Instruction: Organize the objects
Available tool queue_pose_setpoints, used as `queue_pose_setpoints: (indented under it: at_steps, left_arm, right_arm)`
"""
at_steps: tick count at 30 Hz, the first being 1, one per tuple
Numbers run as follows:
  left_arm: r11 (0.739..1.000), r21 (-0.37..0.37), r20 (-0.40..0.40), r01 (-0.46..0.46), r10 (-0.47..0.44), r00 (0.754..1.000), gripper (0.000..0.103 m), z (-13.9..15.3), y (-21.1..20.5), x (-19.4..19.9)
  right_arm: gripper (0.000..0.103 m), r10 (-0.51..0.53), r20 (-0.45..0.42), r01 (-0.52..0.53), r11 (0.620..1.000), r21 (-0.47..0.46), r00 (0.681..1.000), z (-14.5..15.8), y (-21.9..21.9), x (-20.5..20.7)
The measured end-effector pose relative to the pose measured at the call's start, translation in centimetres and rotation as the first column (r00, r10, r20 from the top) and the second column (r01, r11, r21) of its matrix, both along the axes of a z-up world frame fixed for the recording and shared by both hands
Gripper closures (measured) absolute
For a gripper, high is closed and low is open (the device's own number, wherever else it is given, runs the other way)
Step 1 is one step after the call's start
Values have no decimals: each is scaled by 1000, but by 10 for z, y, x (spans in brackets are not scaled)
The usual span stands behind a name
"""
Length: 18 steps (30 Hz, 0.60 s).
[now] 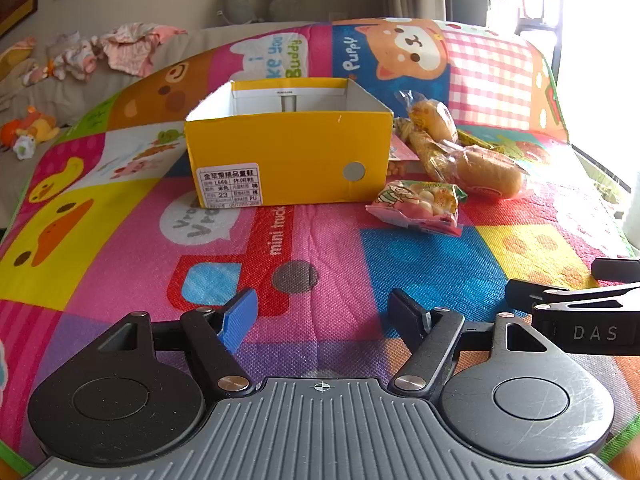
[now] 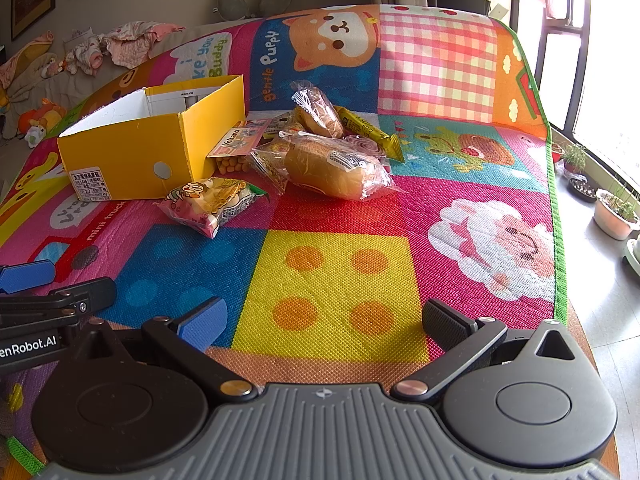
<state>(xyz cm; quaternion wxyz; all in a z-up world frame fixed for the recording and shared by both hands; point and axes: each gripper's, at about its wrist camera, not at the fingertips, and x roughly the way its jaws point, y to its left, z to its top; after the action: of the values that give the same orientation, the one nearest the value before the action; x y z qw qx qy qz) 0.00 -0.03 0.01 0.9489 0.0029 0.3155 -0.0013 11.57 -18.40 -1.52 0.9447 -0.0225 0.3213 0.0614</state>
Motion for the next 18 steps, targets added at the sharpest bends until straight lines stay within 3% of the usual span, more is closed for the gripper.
queue_pose_setpoints:
  at_steps: [18]
  left_arm:
    - [1000, -10, -1, 8, -8, 1000, 26, -2, 2, 2]
  right_arm:
    - [0, 0, 0, 0, 1000, 0, 1000, 0, 1, 0]
